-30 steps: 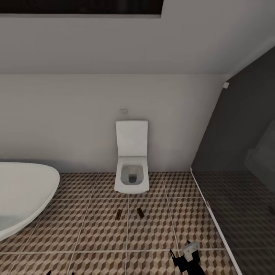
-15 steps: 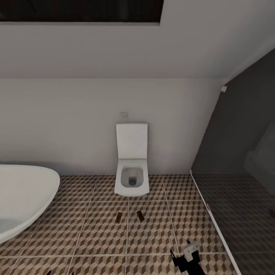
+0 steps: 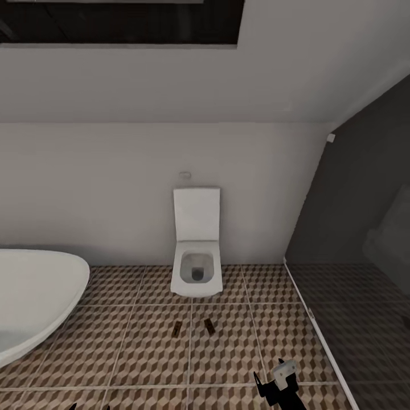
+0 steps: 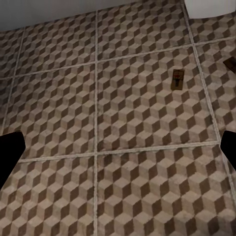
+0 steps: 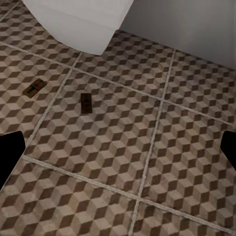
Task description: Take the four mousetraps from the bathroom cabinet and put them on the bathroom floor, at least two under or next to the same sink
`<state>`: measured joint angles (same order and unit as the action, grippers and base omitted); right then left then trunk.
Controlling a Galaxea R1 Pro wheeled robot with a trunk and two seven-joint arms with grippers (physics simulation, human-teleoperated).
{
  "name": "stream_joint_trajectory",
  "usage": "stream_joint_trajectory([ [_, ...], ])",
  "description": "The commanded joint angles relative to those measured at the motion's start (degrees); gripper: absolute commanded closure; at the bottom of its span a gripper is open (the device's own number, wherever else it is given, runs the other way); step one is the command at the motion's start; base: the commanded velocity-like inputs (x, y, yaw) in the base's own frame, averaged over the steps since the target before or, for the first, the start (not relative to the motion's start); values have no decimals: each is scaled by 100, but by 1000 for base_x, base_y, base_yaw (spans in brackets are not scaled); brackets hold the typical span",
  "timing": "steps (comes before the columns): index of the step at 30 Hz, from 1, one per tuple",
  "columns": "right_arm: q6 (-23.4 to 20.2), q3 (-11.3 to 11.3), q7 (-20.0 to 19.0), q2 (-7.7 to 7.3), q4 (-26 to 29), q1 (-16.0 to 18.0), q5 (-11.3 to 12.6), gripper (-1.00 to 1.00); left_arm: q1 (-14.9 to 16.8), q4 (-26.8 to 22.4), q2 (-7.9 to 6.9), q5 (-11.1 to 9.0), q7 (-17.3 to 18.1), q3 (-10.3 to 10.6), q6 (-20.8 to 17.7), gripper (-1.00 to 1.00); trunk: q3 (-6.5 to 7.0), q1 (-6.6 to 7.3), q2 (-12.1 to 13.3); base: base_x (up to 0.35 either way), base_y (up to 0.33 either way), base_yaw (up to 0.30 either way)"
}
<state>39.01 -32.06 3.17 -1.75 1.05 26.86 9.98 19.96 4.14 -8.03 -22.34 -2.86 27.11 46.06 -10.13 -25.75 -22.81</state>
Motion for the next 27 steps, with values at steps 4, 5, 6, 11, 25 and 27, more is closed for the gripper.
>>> stream_joint_trajectory([
  [4, 10, -50, 26, -1, 1, 3, 30, -100, 8, 17, 3, -7, -30, 49, 26, -100, 26, -3, -11, 0, 0, 0],
  [5, 10, -51, 26, -1, 1, 3, 30, -100, 8, 17, 3, -7, -30, 49, 26, -100, 36, -3, -11, 0, 0, 0],
  [6, 10, -51, 26, -1, 1, 3, 30, -100, 8, 17, 3, -7, -30, 49, 26, -100, 45, -3, -11, 0, 0, 0],
  [11, 10, -53, 26, -1, 1, 3, 30, -100, 8, 17, 3, -7, -30, 49, 26, -100, 92, -3, -11, 0, 0, 0],
  [25, 13, -50, 26, -1, 1, 3, 30, -100, 8, 17, 4, -7, -30, 49, 26, -100, 222, -3, -11, 0, 0, 0],
  [27, 12, -52, 26, -1, 1, 3, 30, -100, 8, 17, 5, -7, -31, 49, 26, -100, 241, -3, -11, 0, 0, 0],
])
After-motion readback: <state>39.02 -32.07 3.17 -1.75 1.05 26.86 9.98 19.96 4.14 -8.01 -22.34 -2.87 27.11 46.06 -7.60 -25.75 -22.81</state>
